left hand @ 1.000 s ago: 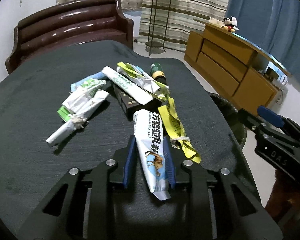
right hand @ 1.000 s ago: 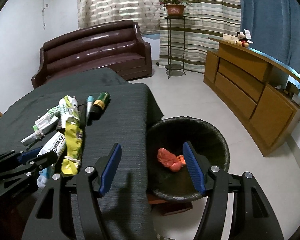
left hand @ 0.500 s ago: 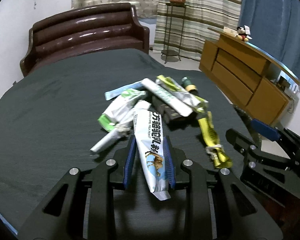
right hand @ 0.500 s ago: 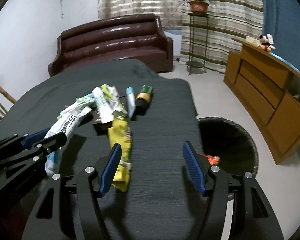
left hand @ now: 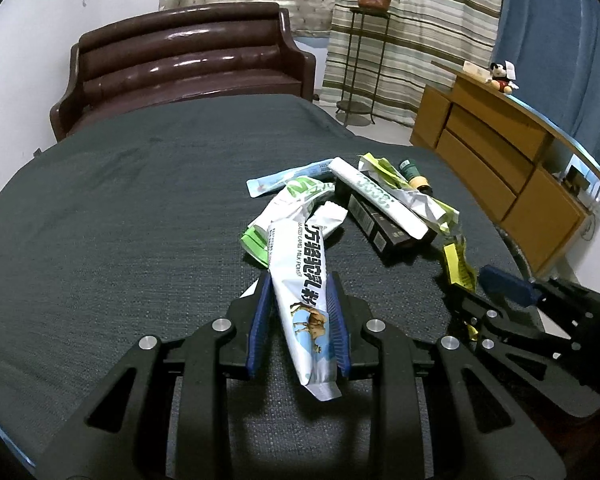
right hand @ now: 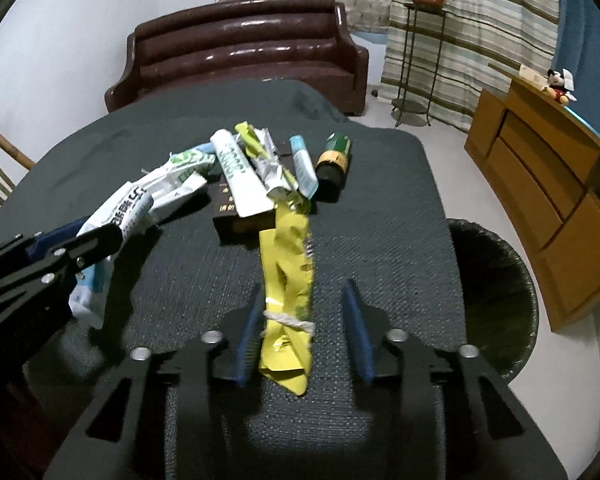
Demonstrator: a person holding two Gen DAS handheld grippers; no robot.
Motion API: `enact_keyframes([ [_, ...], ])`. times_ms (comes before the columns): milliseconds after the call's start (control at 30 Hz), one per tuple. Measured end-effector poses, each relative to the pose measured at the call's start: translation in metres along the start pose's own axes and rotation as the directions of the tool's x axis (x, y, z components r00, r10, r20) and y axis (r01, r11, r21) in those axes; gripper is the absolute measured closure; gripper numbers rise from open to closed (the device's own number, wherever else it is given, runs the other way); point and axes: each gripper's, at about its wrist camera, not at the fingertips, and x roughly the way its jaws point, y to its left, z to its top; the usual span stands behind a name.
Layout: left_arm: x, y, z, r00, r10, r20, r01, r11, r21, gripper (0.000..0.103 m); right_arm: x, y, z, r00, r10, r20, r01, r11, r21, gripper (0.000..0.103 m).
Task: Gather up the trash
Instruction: 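Grasp the yellow snack wrapper with the right gripper, then carry both wrappers over the bin and open both grippers to drop them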
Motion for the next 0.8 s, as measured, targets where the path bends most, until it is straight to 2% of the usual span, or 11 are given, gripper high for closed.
enact_keyframes([
  [33, 0.000, 0.000, 0.001, 1.000, -0.003, 0.000, 0.003, 1.000, -0.002, 0.076, 0.000, 0.000, -0.001, 1.000, 0.005, -0.004, -0.005, 1.000, -0.001, 0.077],
  [400, -0.010, -0.015, 0.000, 0.998, -0.052, 0.028, 0.052, 0.999, 0.010, 0.076, -0.017, -0.013, -0.005, 0.999, -0.016, 0.042, 0.015, 1.000, 0.028, 0.078],
  [800, -0.005, -0.074, 0.016, 0.988, -0.145, 0.046, 0.141, 0.987, 0.077, 0.076, -0.033, -0.089, -0.001, 0.985, -0.143, 0.099, 0.127, 0.981, 0.148, 0.078],
])
